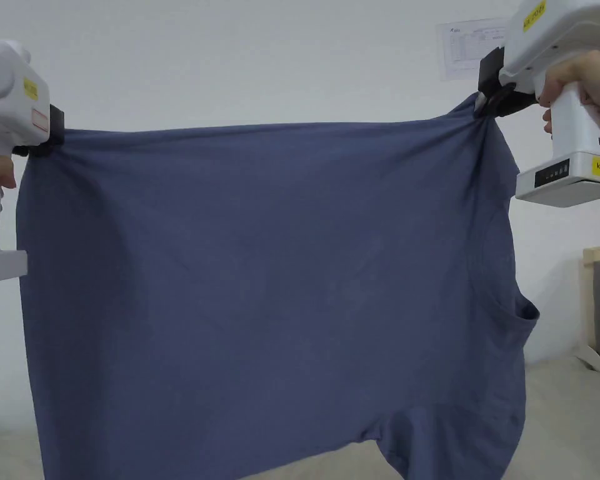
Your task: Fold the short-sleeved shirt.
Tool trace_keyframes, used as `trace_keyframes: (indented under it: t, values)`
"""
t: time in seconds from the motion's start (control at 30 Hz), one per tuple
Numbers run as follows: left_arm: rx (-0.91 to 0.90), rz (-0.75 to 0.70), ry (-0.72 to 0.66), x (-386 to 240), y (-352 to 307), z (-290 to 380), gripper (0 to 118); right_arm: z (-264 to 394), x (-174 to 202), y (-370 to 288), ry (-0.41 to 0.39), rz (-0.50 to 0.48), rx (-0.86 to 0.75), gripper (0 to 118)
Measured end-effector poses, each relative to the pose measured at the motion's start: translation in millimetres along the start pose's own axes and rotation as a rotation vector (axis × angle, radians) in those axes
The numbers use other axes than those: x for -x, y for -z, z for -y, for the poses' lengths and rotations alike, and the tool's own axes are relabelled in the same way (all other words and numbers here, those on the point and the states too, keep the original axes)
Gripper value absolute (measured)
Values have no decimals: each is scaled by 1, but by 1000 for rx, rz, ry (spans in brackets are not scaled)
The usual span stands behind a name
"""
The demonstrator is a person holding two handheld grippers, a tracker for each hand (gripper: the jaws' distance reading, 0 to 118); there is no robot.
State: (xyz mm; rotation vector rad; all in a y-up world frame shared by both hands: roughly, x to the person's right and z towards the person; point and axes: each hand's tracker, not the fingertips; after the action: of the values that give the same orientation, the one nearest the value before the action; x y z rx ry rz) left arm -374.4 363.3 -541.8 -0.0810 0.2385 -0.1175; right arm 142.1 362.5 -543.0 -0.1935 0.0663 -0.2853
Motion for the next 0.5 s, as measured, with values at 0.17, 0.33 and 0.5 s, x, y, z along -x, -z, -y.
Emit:
trace_keyframes:
  t: [0.17, 0.33, 0.5]
  values:
    - [-9, -14, 132, -14, 14, 7, 4, 21, -5, 13, -15, 23, 30, 1]
    - [65, 5, 150, -12, 55, 49, 4, 51, -23, 40, -31, 25, 101, 1]
    - [109, 9, 10, -37, 63, 149, 4, 120, -46, 74, 15, 42, 190, 1]
